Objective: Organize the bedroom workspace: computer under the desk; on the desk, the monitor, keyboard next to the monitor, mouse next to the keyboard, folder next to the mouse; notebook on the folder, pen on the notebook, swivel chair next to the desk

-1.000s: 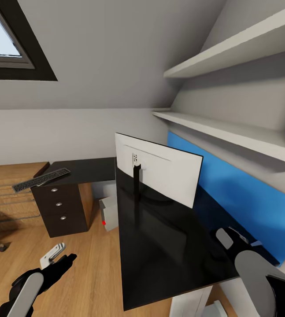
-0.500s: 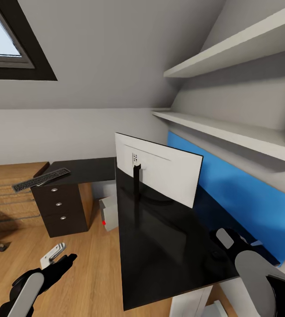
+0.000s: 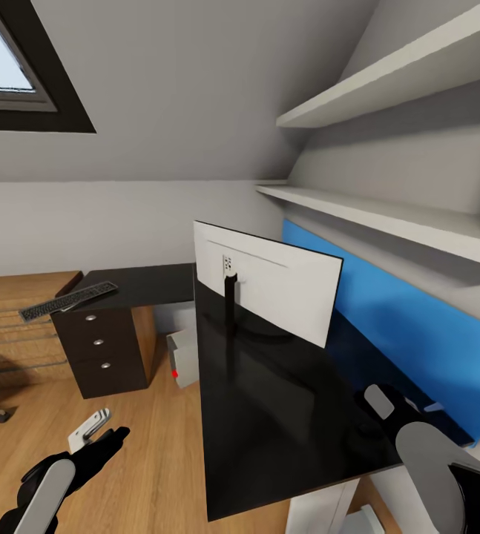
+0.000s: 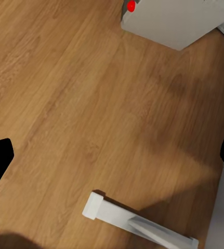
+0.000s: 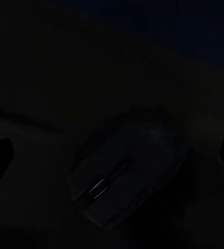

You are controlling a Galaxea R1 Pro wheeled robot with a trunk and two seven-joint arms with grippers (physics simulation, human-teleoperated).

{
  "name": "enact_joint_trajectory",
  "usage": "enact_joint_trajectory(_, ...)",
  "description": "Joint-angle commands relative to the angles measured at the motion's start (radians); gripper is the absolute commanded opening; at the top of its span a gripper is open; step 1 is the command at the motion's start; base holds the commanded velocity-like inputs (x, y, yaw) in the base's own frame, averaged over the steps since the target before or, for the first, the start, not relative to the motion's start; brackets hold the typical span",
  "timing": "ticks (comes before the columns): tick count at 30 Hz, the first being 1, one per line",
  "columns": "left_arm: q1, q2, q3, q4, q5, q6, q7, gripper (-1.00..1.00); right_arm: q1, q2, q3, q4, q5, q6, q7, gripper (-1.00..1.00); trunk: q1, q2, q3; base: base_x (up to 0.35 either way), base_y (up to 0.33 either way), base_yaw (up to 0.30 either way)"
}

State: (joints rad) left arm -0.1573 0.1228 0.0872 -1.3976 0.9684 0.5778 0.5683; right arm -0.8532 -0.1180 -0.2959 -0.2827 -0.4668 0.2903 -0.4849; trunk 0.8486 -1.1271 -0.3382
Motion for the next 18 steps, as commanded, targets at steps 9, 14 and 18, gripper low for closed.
enact_joint_trajectory(9, -0.001, -0.005, 0.0, 0.009, 0.015, 0.0, 0.01, 1.0, -0.001, -0.001, 0.001, -0.001, -0.007, 0.004, -0.022, 1.0, 0.012, -0.022, -0.011, 0.0, 0.0, 0.0)
enact_joint_trajectory(14, -0.001, -0.006, 0.0, 0.019, 0.012, -0.001, 0.011, 1.0, 0.0, -0.001, 0.001, -0.001, -0.007, 0.004, -0.044, 1.0, 0.031, -0.057, -0.026, 0.0, 0.0, 0.0)
enact_joint_trajectory(18, -0.001, -0.006, 0.0, 0.023, 0.011, -0.001, 0.009, 1.0, 0.0, -0.002, -0.006, -0.001, -0.008, 0.005, -0.053, 1.0, 0.031, -0.057, -0.026, 0.0, 0.0, 0.0)
